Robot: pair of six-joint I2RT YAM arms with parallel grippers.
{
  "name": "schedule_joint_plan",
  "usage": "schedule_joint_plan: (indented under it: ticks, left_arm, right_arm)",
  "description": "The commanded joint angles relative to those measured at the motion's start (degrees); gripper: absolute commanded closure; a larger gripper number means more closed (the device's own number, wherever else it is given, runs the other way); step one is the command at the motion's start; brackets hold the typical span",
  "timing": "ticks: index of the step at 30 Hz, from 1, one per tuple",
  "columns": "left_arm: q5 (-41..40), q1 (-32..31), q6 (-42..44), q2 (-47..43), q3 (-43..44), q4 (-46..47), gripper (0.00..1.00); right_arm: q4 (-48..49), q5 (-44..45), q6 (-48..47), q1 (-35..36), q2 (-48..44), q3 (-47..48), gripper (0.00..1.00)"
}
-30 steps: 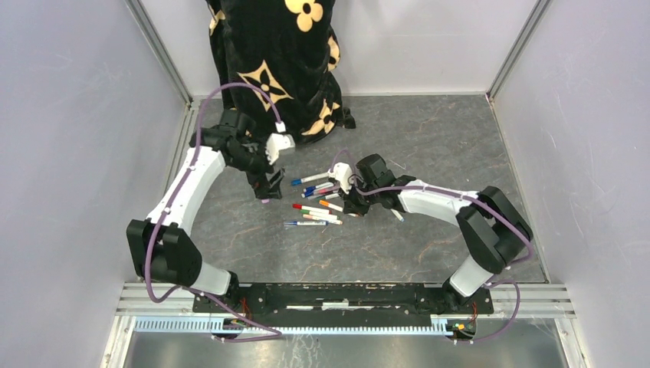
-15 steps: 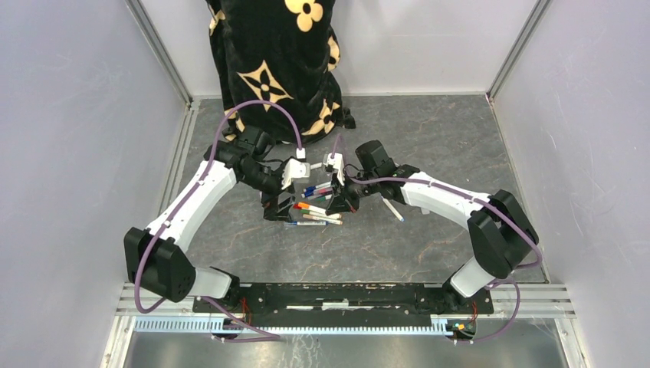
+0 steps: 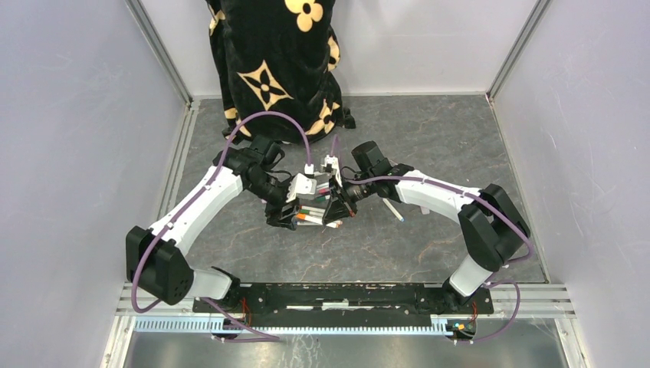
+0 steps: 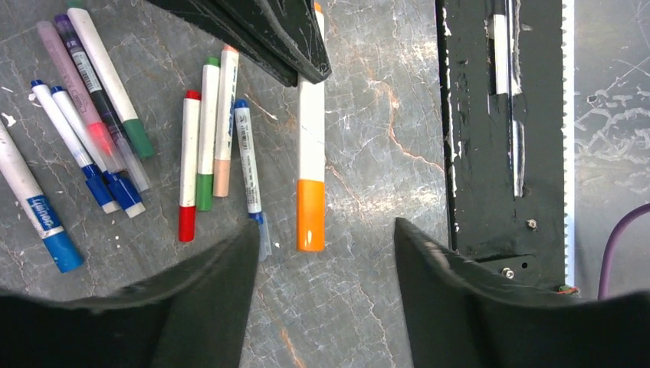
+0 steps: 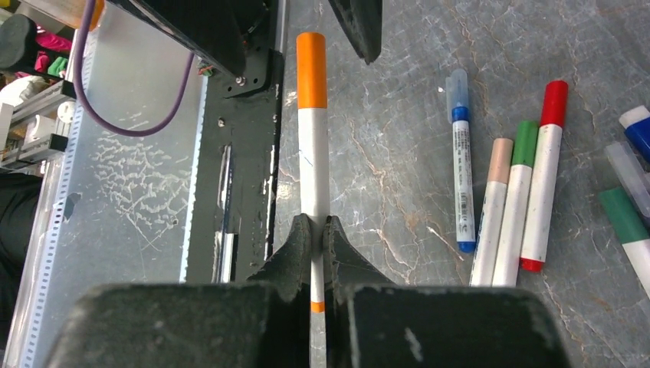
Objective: Open the pen caps
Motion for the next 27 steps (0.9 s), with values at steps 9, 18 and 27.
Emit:
schedule_joint_plan:
  ticks: [9,18,27]
  left_arm:
    - [-1.4,-3.4,2.5,-0.8,-0.3,1.5,0.61]
    - [-5.1,-4.5,1.6,-0.8,0.1,2.5,0.98]
    - [-3.6,-4.8,0.1,-1.6,1.7,4.1,0.98]
  right_arm:
    - [3.1,-4.8,2.2,0.1,1.5,4.0,1.0]
    - [13.1,-4.8,12.1,0.3,1.8,1.3,0.66]
    - [25.4,-7.5,25.9,1.3,8.5,1.4,0.55]
